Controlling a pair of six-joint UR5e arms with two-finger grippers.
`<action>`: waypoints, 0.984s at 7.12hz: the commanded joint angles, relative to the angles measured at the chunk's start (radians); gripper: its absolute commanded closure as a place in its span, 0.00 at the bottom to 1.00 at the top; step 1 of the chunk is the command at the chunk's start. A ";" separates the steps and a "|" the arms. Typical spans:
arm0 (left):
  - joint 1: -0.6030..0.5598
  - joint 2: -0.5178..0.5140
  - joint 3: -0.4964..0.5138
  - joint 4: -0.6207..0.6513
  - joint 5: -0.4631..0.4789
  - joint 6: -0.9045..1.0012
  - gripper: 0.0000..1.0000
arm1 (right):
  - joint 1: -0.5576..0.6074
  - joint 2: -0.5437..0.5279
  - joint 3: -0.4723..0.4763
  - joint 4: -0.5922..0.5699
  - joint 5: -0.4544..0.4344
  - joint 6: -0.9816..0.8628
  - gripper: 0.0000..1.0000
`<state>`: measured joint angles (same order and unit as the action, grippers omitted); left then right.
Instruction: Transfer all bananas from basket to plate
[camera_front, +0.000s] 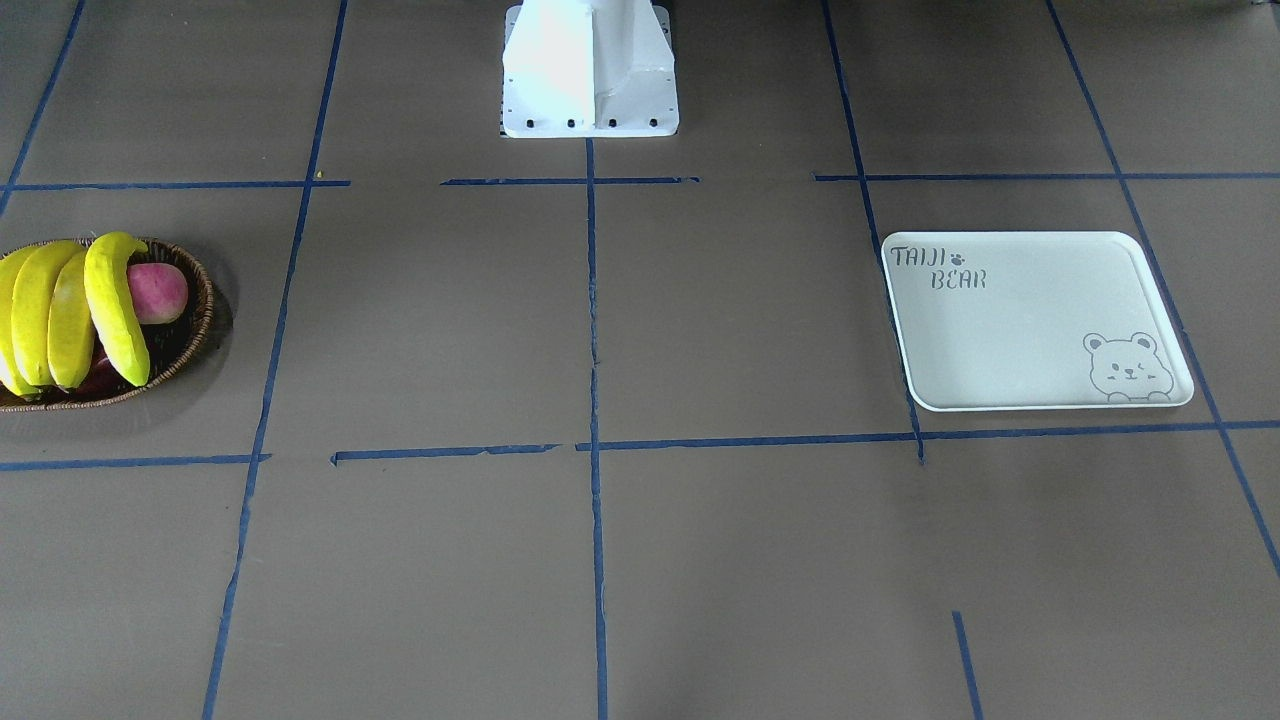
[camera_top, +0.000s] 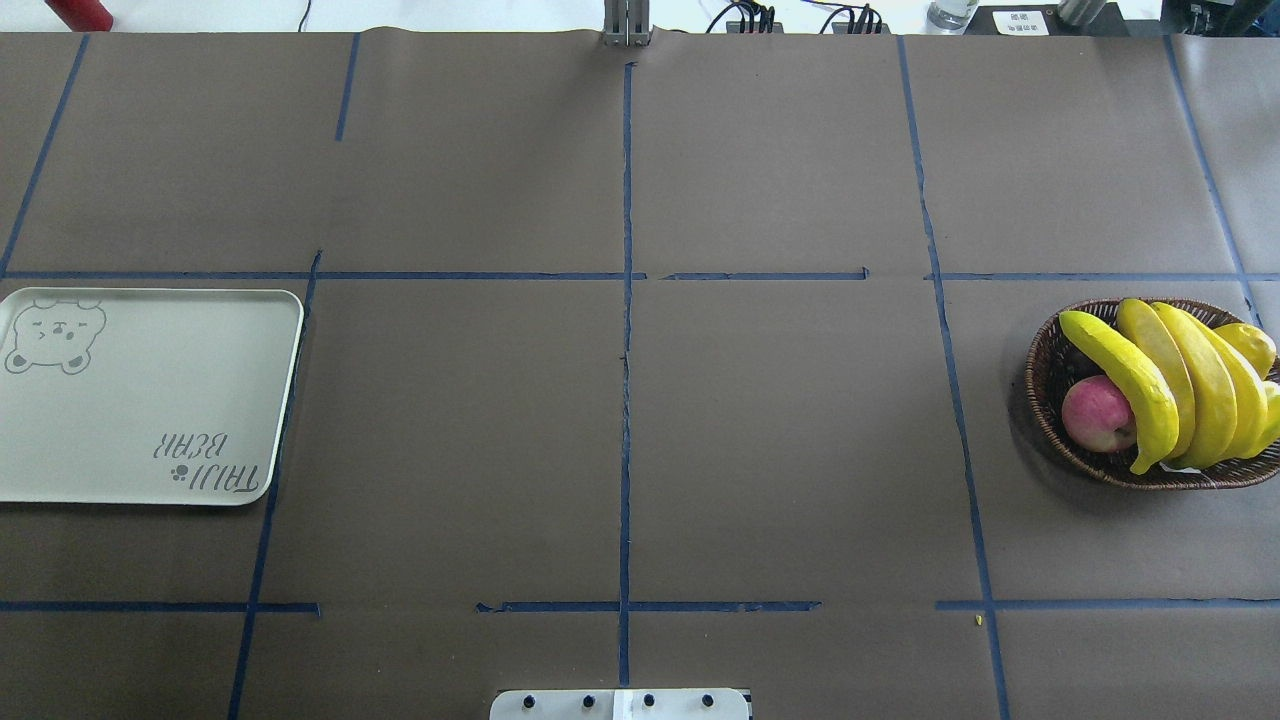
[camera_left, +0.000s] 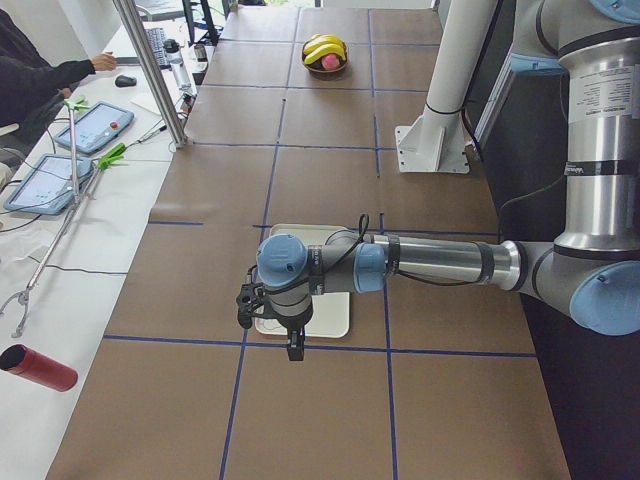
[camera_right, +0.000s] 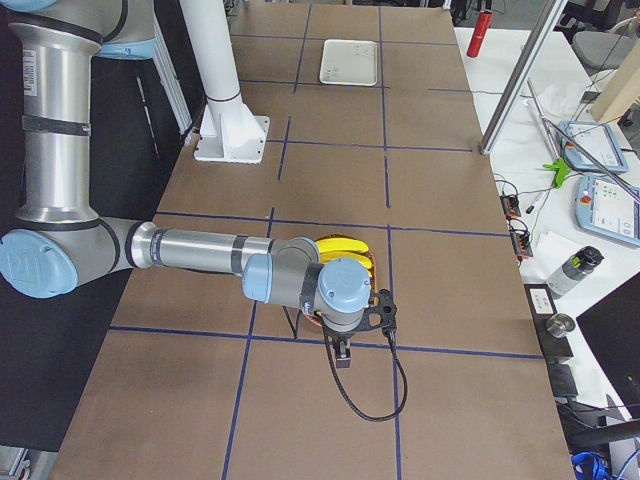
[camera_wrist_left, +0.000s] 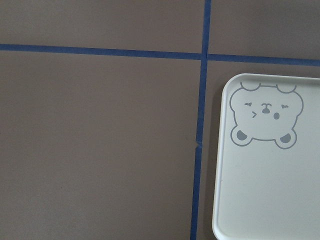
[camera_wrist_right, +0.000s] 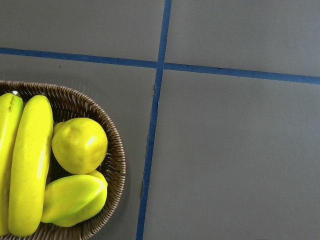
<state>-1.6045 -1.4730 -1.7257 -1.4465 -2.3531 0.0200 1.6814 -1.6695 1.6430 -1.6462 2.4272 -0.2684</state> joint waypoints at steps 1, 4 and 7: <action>0.000 -0.001 0.001 0.000 -0.002 0.000 0.00 | 0.000 0.001 0.000 0.002 -0.002 0.000 0.00; 0.000 -0.001 0.001 0.000 -0.002 -0.002 0.00 | -0.002 0.008 0.100 -0.006 -0.022 0.010 0.00; 0.000 0.002 -0.009 0.000 -0.002 0.000 0.00 | -0.034 0.013 0.109 0.000 -0.059 0.027 0.00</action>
<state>-1.6045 -1.4726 -1.7307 -1.4465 -2.3547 0.0188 1.6659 -1.6571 1.7447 -1.6505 2.3614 -0.2532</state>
